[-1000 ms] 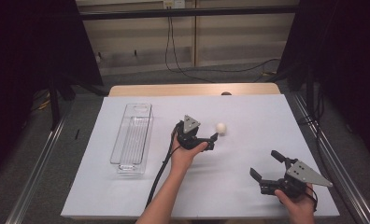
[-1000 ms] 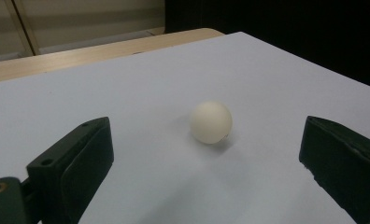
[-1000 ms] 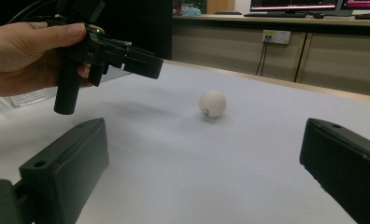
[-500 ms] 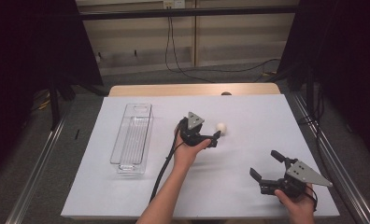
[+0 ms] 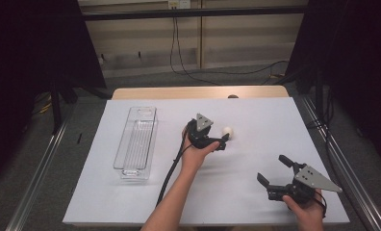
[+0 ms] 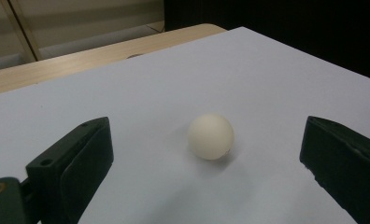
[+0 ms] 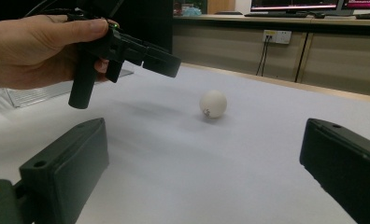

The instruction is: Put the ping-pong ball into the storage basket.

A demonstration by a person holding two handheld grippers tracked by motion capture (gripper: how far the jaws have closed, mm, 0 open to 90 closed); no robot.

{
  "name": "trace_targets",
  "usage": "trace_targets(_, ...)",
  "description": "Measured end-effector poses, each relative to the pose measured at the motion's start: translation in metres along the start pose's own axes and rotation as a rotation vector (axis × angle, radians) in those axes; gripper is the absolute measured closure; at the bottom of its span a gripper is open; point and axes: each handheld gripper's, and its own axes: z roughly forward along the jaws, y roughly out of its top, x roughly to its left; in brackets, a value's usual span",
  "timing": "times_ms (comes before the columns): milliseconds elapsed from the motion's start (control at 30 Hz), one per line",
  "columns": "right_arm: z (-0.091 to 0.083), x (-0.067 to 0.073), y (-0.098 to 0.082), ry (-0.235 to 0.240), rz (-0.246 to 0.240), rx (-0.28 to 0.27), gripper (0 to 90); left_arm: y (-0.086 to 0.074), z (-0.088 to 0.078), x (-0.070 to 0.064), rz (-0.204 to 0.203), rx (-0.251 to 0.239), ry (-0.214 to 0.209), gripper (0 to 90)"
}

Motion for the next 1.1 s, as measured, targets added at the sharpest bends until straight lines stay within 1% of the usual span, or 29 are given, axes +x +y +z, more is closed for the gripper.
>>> trace_targets(33, 0.0, 0.0, 0.0, -0.001, -0.002, -0.001, 0.8, 0.0, 0.001, 0.0, 0.002, 0.008, 0.007, 2.9)
trace_targets(67, 0.0, 0.0, 0.0, 0.0, -0.001, -0.001, 0.8, 0.0, 0.002, 0.0, 0.006, 0.007, -0.004, 2.9)
trace_targets(100, 0.0, 0.0, 0.0, 0.001, -0.002, -0.001, 0.8, 0.0, 0.003, 0.0, 0.001, 0.004, -0.006, 2.9)
trace_targets(167, 0.0, 0.0, 0.0, 0.0, -0.002, -0.001, 0.8, 0.0, 0.004, 0.0, -0.001, 0.004, 0.001, 2.9)
trace_targets(200, 0.0, 0.0, 0.0, 0.001, -0.002, -0.001, 0.8, -0.001, 0.005, 0.0, -0.014, 0.0, 0.006, 2.9)
trace_targets(233, 0.0, 0.0, 0.0, 0.0, -0.002, -0.001, 0.8, -0.001, 0.005, 0.001, -0.008, 0.014, 0.005, 2.9)
trace_targets(367, 0.0, -0.001, 0.0, -0.002, -0.001, 0.002, 0.8, -0.001, 0.007, 0.002, -0.019, 0.007, 0.014, 3.0)
trace_targets(400, 0.001, -0.001, 0.0, 0.0, -0.004, 0.004, 0.8, -0.001, 0.006, 0.003, -0.01, 0.014, 0.014, 3.0)
trace_targets(433, 0.001, 0.0, 0.0, -0.001, 0.0, 0.004, 0.8, 0.0, 0.007, 0.002, -0.017, 0.004, 0.008, 3.0)
trace_targets(467, 0.001, 0.0, 0.0, -0.001, 0.0, 0.003, 0.8, 0.0, 0.007, 0.003, -0.011, 0.006, 0.008, 2.9)
trace_targets(500, 0.001, 0.0, 0.0, 0.0, -0.001, 0.002, 0.8, 0.001, 0.007, 0.003, -0.018, 0.001, 0.012, 2.9)
trace_targets(567, 0.001, 0.0, 0.0, -0.002, -0.002, 0.002, 0.8, 0.002, 0.007, 0.003, -0.016, 0.004, 0.015, 2.9)
trace_targets(600, 0.001, 0.0, 0.0, -0.003, -0.002, 0.001, 0.8, 0.003, 0.007, 0.003, -0.003, 0.009, 0.007, 2.9)
trace_targets(633, 0.001, -0.001, 0.0, -0.002, -0.003, 0.002, 0.8, 0.004, 0.008, 0.002, -0.009, 0.004, 0.013, 2.9)
trace_targets(700, 0.0, 0.0, 0.0, -0.005, 0.002, -0.001, 0.8, 0.005, 0.009, 0.001, -0.005, 0.006, 0.005, 2.9)
trace_targets(800, 0.0, -0.001, 0.0, -0.008, 0.006, -0.003, 0.8, 0.005, 0.012, 0.0, -0.016, 0.009, -0.001, 2.9)
trace_targets(833, 0.001, -0.001, 0.0, -0.004, -0.001, -0.002, 0.8, 0.006, 0.012, 0.0, -0.013, 0.01, 0.006, 2.9)
trace_targets(867, 0.001, -0.001, 0.0, -0.006, 0.003, -0.004, 0.8, 0.006, 0.013, 0.0, -0.014, 0.012, 0.008, 2.9)
trace_targets(933, 0.001, 0.0, 0.0, -0.008, 0.006, -0.005, 0.8, 0.006, 0.014, -0.001, -0.029, 0.005, 0.006, 2.9)
trace_targets(967, 0.001, -0.001, 0.0, -0.007, 0.003, -0.007, 0.8, 0.005, 0.014, 0.0, -0.017, 0.015, 0.004, 2.9)
trace_targets(1100, 0.001, 0.0, 0.0, 0.0, -0.002, 0.002, 0.8, 0.005, 0.016, 0.001, -0.022, 0.013, 0.008, 2.9)
